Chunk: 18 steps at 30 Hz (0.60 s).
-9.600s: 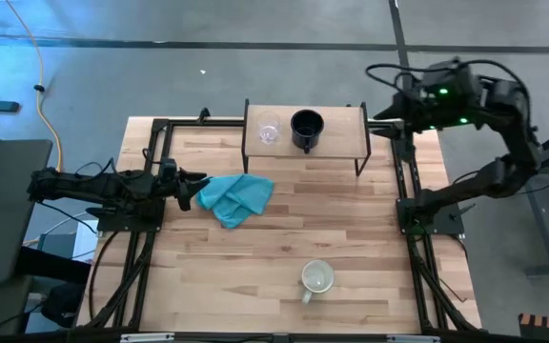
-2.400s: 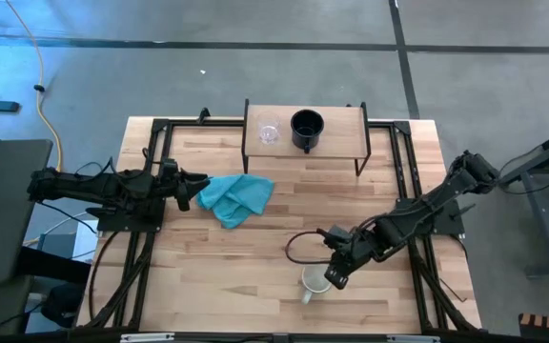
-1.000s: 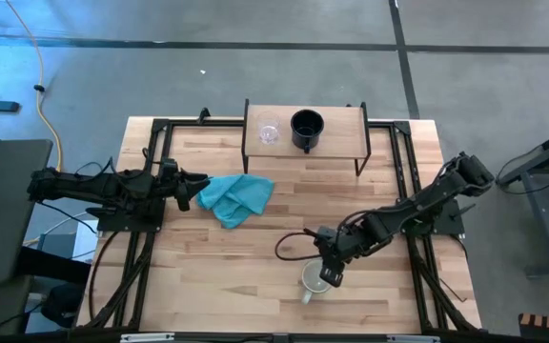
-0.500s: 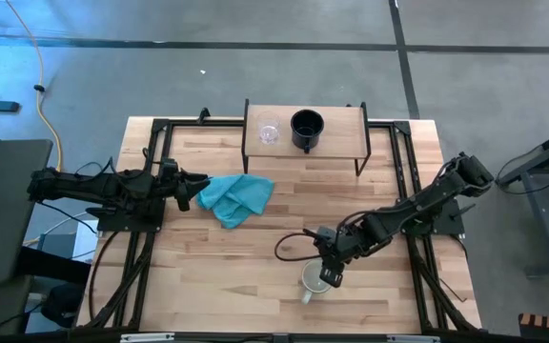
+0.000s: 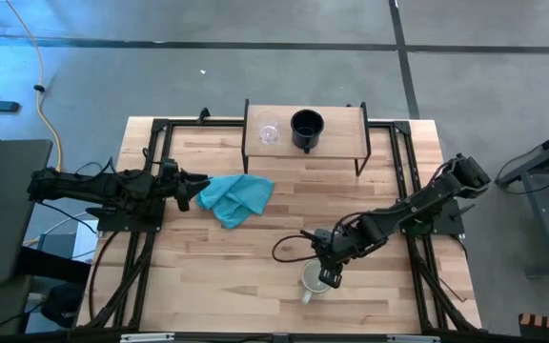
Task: Stack small to large cups/mugs on shelf
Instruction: Put the light blue mug on the shelf
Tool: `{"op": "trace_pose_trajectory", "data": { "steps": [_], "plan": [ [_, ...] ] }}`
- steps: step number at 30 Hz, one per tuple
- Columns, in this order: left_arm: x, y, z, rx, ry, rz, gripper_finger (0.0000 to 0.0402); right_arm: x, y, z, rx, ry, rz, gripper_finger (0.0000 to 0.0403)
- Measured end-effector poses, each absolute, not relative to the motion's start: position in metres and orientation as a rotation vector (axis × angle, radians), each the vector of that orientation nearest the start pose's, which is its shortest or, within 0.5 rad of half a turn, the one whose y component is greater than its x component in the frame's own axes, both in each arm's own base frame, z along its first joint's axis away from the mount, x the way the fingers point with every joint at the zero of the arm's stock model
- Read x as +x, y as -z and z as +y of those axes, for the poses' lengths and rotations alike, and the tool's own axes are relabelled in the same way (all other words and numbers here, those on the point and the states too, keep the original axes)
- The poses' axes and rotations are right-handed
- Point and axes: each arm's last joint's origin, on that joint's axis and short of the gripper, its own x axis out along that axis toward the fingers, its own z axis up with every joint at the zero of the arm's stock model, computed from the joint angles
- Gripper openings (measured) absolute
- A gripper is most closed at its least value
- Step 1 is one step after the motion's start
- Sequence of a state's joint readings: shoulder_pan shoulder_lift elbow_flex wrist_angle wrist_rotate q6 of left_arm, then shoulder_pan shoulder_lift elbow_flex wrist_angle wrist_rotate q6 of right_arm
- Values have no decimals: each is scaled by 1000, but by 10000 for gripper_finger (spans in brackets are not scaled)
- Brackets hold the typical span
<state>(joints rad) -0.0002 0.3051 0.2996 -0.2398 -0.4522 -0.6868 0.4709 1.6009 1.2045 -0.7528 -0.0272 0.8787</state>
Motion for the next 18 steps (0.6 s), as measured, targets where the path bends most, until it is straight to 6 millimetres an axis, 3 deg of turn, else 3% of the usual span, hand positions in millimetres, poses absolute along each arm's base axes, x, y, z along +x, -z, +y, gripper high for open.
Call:
{"op": "trace_pose_trajectory", "data": {
  "steps": [18],
  "plan": [
    [105,-219,13,-618,-512,73,152,283,-236,142,491,84,1235,129]
  ]
}}
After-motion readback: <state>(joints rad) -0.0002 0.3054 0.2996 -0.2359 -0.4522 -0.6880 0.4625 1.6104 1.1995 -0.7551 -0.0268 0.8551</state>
